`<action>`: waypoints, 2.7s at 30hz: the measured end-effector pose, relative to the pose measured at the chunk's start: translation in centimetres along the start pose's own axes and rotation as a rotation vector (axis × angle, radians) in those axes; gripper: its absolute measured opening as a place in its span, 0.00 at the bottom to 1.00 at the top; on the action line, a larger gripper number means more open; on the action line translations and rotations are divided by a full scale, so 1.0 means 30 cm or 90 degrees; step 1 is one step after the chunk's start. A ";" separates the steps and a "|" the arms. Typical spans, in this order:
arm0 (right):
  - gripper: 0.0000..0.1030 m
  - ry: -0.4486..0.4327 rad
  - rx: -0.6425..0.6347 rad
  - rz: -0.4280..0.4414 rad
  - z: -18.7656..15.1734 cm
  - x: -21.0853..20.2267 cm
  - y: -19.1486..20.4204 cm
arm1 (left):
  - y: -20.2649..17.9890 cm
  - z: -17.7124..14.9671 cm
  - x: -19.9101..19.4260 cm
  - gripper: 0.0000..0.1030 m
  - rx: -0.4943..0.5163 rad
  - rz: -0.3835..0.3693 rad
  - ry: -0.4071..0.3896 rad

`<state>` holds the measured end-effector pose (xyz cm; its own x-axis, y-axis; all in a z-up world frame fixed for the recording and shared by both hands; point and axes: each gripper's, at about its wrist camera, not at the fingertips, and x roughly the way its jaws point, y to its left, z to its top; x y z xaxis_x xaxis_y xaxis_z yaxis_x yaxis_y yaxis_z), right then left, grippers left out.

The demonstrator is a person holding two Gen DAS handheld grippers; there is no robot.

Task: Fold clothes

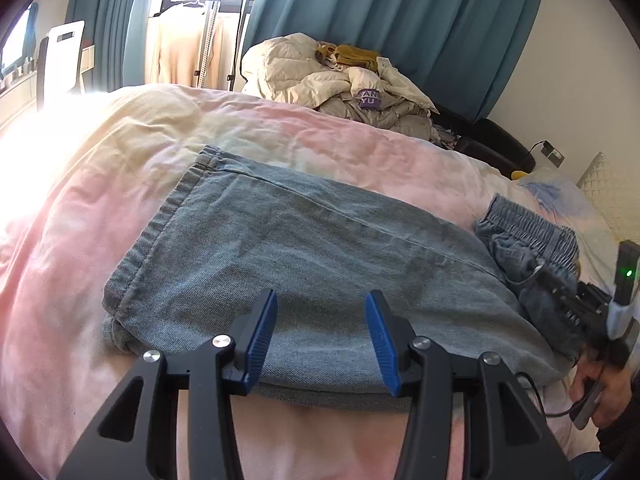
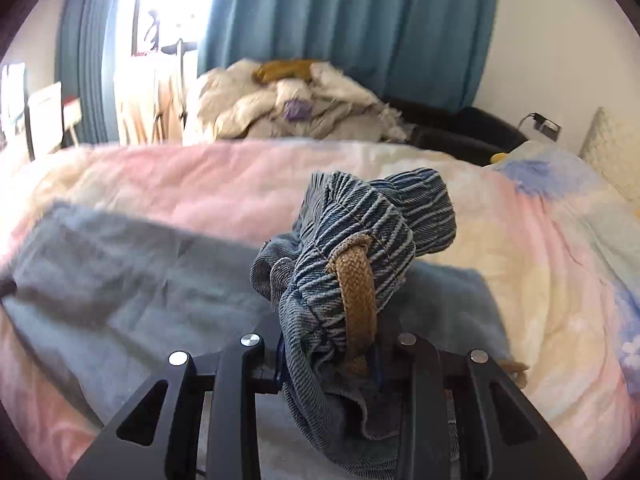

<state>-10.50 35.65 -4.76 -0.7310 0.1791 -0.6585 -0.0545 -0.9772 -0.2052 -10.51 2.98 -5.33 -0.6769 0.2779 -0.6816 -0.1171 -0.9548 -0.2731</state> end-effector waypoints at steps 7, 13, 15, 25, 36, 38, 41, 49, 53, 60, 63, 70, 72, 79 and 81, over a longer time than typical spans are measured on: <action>0.28 0.013 -0.174 -0.069 -0.029 -0.045 0.189 | -0.007 0.014 0.012 0.46 0.000 -0.017 0.000; 0.40 0.053 -0.335 -0.083 -0.151 -0.046 0.378 | 0.008 0.015 0.004 0.46 -0.020 -0.028 0.002; 0.48 0.046 -0.344 -0.054 -0.155 -0.073 0.413 | 0.009 0.018 -0.005 0.46 -0.023 -0.035 -0.002; 0.59 -0.030 -0.166 0.040 -0.036 -0.256 0.375 | -0.027 -0.016 -0.016 0.46 -0.005 -0.082 0.019; 0.60 0.043 0.123 0.132 0.055 -0.041 0.127 | -0.037 -0.030 0.002 0.46 -0.007 -0.080 0.033; 0.60 0.061 0.121 0.112 0.051 -0.014 0.137 | -0.034 -0.030 0.006 0.46 -0.011 -0.082 0.037; 0.60 0.097 0.102 0.094 0.039 0.044 0.168 | -0.032 -0.031 0.012 0.46 -0.015 -0.085 0.041; 0.63 0.153 0.067 0.066 0.019 0.105 0.247 | -0.035 -0.032 -0.012 0.46 -0.012 -0.099 0.032; 0.59 0.089 0.161 0.114 0.055 0.008 0.168 | -0.069 -0.051 -0.029 0.46 0.015 -0.125 0.030; 0.59 0.042 0.256 0.138 0.126 0.002 0.039 | -0.226 -0.044 0.003 0.46 0.126 -0.178 0.057; 0.59 0.059 0.292 0.155 0.148 0.084 -0.005 | -0.313 -0.009 0.055 0.46 0.175 -0.157 0.087; 0.56 0.083 0.323 0.185 0.174 0.261 -0.040 | -0.385 0.097 0.194 0.46 0.170 -0.239 0.083; 0.55 0.090 0.296 0.173 0.183 0.285 -0.015 | -0.392 0.109 0.238 0.46 0.179 -0.257 0.079; 0.25 0.073 0.250 0.110 0.195 0.293 0.021 | -0.402 0.107 0.354 0.46 0.200 -0.337 0.095; 0.07 0.051 0.247 0.095 0.212 0.253 0.016 | -0.422 0.097 0.369 0.46 0.219 -0.354 0.096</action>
<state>-20.40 35.82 -5.26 -0.6957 0.0260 -0.7179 -0.2159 -0.9607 0.1744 -18.63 17.84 -7.43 -0.3432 0.7261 -0.5958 -0.6615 -0.6372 -0.3956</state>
